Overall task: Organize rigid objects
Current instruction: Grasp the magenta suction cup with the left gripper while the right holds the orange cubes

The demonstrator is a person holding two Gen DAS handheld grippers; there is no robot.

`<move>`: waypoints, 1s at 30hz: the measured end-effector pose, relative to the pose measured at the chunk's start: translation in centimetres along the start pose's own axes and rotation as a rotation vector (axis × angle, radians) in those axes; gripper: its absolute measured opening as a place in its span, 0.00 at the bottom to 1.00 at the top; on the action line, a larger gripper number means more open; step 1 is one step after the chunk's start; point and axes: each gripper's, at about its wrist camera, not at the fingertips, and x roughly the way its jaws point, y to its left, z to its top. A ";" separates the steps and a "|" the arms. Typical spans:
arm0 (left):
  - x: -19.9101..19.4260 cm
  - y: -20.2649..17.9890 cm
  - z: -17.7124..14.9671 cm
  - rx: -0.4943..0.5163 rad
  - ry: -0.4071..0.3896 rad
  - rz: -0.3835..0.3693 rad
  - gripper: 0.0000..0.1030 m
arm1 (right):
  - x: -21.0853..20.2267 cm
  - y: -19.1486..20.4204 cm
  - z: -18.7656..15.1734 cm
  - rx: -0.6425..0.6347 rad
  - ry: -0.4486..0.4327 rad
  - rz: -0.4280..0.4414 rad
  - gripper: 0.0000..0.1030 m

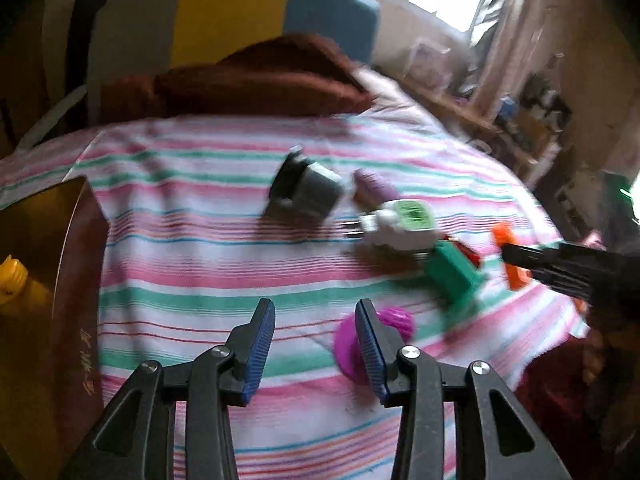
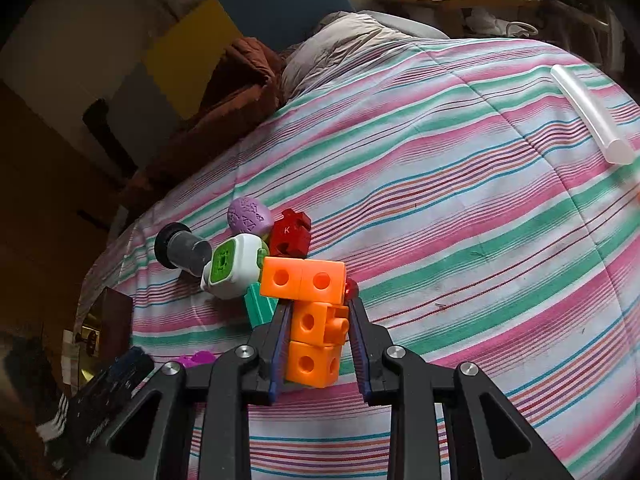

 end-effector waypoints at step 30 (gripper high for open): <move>-1.0 -2.3 -1.8 0.111 -0.030 -0.052 0.31 | 0.0 0.9 0.0 -0.046 -0.027 -0.006 0.27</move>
